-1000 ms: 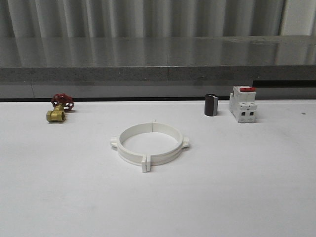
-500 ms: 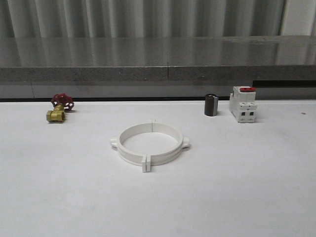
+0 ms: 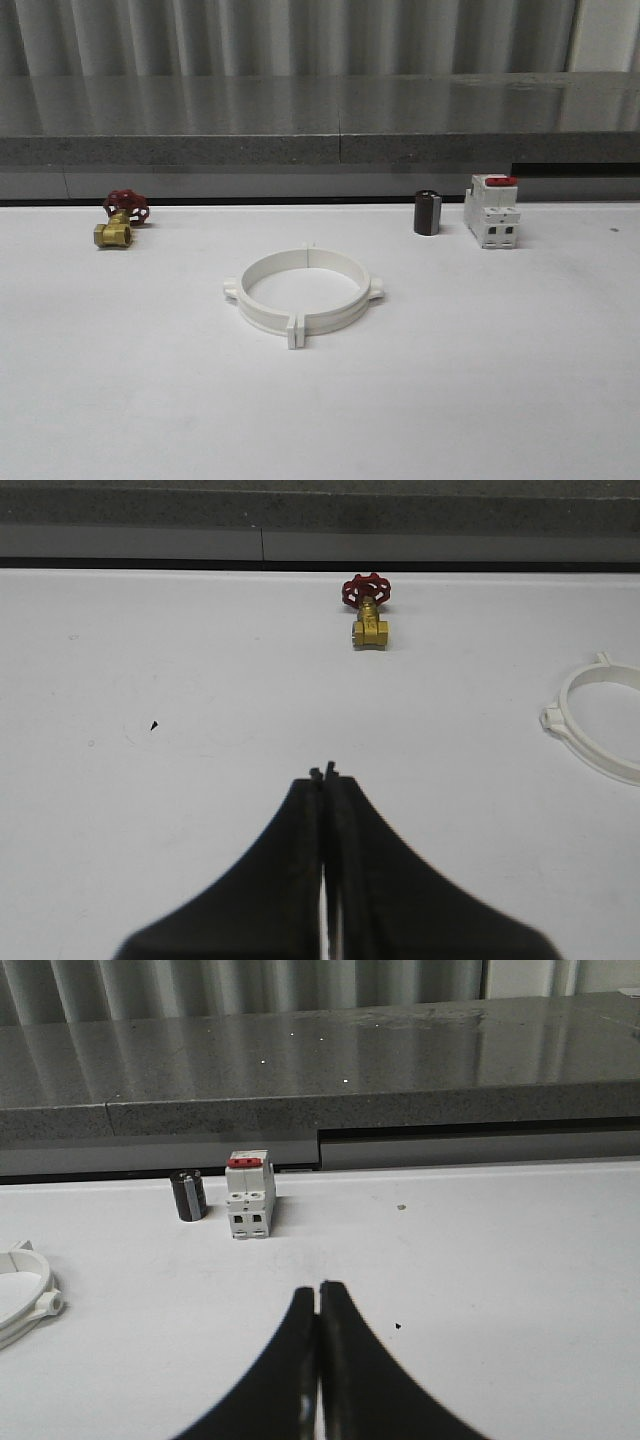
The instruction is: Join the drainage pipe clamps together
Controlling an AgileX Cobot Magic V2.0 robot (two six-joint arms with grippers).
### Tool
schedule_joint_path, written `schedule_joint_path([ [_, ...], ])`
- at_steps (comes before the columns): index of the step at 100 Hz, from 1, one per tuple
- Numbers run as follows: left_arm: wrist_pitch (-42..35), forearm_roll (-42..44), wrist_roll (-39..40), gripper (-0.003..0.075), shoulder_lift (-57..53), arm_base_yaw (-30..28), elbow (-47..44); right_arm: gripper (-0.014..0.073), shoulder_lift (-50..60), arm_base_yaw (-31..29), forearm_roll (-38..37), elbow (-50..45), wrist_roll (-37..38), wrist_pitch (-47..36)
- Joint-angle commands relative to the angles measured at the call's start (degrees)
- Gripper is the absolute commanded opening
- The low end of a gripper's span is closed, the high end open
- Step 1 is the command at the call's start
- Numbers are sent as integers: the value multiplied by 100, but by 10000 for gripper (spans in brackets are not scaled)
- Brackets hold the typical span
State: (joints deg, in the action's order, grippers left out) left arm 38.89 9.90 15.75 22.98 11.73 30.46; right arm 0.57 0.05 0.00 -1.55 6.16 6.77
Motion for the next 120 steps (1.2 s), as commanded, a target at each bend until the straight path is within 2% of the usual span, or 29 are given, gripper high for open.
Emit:
schedule_joint_path([
  [1,-421,40,5,-20,53,-23,156,-117,119,7,-32,90,-56,-430],
  [33,-461,41,5,-20,28,-23,131,-117,119,7,-32,90,-56,-430],
  [47,-1630,19,-99,-20,-169,-23,-173,-117,119,7,-32,90,-56,-430],
  [60,-2984,-1110,-1654,-20,-537,-182,-812,-117,119,7,-32,90,-56,-430],
  [69,-3458,-1246,-1808,-20,-749,-454,-1270,-117,119,7,-32,90,-56,-430],
  [95,-3589,-1163,-1808,-20,-1847,-1070,-2319,-117,119,7,-32,90,-56,-430],
  [109,-3589,-1069,-1797,-20,-2512,-1178,-2763,-117,119,7,-32,90,-56,-430],
  [120,-3733,-670,-1797,-20,-2486,-1173,-3011,-117,119,7,-32,90,-56,-430],
])
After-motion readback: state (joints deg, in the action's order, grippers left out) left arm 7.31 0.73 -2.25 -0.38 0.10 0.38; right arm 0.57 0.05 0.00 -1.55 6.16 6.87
